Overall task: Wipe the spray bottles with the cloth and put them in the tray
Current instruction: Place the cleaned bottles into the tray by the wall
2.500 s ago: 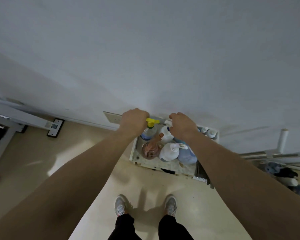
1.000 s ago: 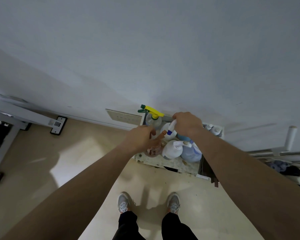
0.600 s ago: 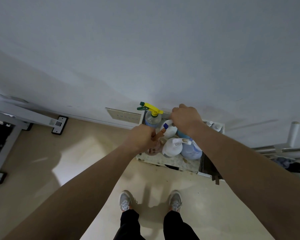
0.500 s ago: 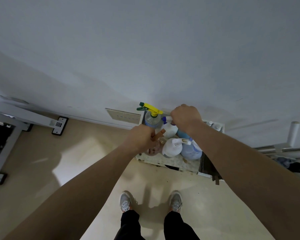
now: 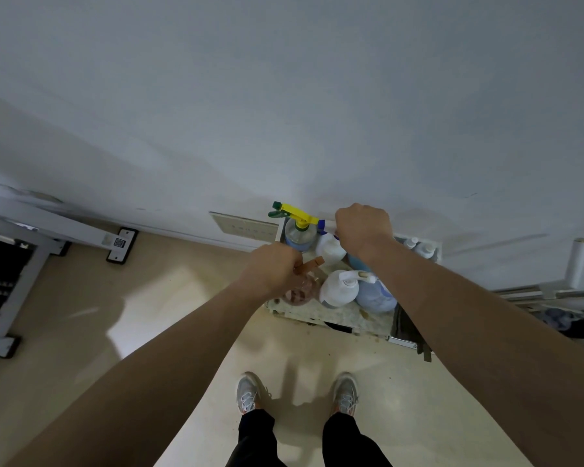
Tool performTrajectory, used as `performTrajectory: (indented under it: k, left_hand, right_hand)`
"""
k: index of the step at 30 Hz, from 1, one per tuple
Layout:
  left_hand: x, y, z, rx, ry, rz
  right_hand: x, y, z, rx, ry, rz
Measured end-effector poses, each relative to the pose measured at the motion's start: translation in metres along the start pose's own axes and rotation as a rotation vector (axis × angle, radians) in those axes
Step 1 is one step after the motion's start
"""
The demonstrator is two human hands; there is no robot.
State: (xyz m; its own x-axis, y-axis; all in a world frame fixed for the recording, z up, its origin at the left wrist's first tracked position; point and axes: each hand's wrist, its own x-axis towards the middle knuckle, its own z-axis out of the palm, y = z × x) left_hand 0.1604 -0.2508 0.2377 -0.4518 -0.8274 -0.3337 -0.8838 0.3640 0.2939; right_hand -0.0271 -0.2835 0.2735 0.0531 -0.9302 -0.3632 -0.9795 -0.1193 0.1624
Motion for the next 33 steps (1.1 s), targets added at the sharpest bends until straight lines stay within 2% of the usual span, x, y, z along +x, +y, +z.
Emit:
performTrajectory:
  k: [5,6,9,12,15,18,21,27,33]
  left_hand:
    - [0.006,-0.008,-0.003,0.093,0.020,0.039]
    - [0.008,-0.008,-0.005,0.127,0.020,0.058]
    - [0.013,-0.009,-0.009,0.209,0.026,0.112]
    - [0.015,-0.010,-0.012,0.269,0.037,0.129]
    - [0.013,-0.011,-0.017,0.221,-0.019,0.096]
    - [0.009,-0.010,-0.019,0.114,-0.030,0.063]
    - [0.008,-0.003,-0.017,0.028,-0.004,0.008]
    - [0.013,0.008,-0.016,-0.135,0.013,-0.096]
    - [0.023,0.023,-0.019,-0.113,0.003,-0.094]
  right_hand:
    - [-0.017,0.008,0.006,0.227,0.181,0.001]
    - [-0.022,0.009,0.009,0.318,0.170,0.000]
    - [-0.042,0.012,0.019,0.549,-0.022,-0.080]
    - [-0.055,0.012,0.032,0.574,-0.150,-0.174]
    - [-0.062,0.012,0.037,0.666,-0.165,-0.168]
    - [-0.067,0.014,0.035,0.679,-0.107,-0.205]
    - [-0.069,0.017,0.036,0.579,-0.106,-0.239]
    - [-0.068,0.020,0.042,0.620,-0.138,-0.172]
    - [-0.070,0.019,0.040,0.576,-0.120,-0.172]
